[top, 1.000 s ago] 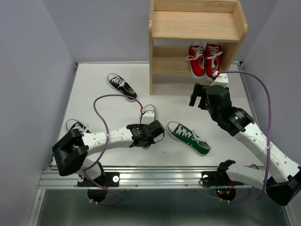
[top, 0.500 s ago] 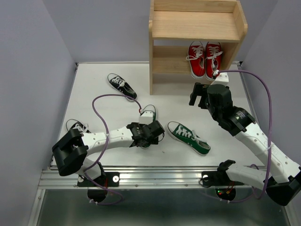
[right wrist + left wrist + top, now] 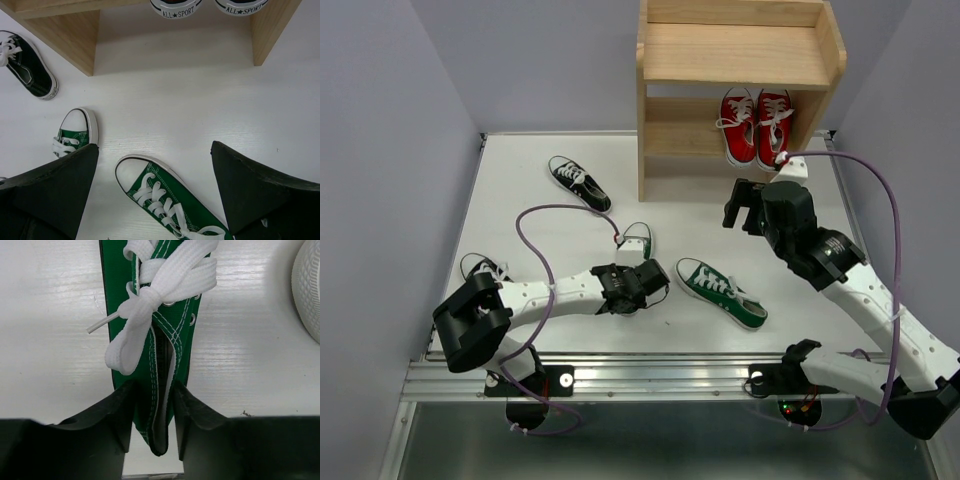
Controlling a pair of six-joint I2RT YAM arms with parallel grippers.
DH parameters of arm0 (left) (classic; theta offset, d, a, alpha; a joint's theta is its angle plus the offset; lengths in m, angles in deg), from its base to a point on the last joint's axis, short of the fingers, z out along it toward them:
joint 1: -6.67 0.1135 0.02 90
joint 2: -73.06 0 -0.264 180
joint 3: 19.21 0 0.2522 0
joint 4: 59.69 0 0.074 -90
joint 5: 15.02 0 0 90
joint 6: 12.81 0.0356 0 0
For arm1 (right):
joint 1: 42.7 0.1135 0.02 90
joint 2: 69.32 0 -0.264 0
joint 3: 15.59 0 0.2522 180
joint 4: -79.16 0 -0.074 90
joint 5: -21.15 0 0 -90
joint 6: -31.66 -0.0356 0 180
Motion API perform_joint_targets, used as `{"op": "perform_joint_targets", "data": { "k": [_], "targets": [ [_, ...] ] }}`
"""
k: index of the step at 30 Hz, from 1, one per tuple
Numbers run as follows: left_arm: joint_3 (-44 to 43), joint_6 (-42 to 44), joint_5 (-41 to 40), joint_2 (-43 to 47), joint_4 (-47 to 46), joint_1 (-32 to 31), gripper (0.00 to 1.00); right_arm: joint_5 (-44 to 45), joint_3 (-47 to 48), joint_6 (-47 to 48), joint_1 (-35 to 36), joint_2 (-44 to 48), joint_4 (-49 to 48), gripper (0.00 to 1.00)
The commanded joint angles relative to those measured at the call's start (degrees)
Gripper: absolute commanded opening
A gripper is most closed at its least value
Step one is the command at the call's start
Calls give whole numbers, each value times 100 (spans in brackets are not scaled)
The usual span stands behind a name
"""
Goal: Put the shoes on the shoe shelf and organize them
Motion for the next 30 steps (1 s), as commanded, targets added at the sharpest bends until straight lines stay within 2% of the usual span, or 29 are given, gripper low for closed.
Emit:
{"op": "perform_joint_targets", "data": {
  "k": [1,4,5,6,7,13,19,26,30],
  "targets": [
    [161,74,-134,97,-70,-43,35,-23,106,-192,17,295,17,100],
    [232,171,-29,106,-202,-52,34,-41,53,-271,17,357,87,100],
    [241,198,-29,124,-228,-52,30,-58,44,-289,17,365,96,100],
    [241,207,-72,141,-194,-43,22,-67,10,-297,17,392,105,100],
    [189,224,-116,211,-71,-52,0,-59,1,-315,17,409,105,100],
    [-303,935,76,930,211,-61,0,-59,0,-227,17,375,87,100],
    [-1128,1594,244,1521,991,-61,0,-59,79,-69,17,357,26,100],
    [-2105,2069,402,1601,1581,-61,0,-6,27,-113,17,365,-123,100],
    [-2676,2193,235,1469,2004,-61,0,3,-8,-210,17,383,-150,100]
  ]
}}
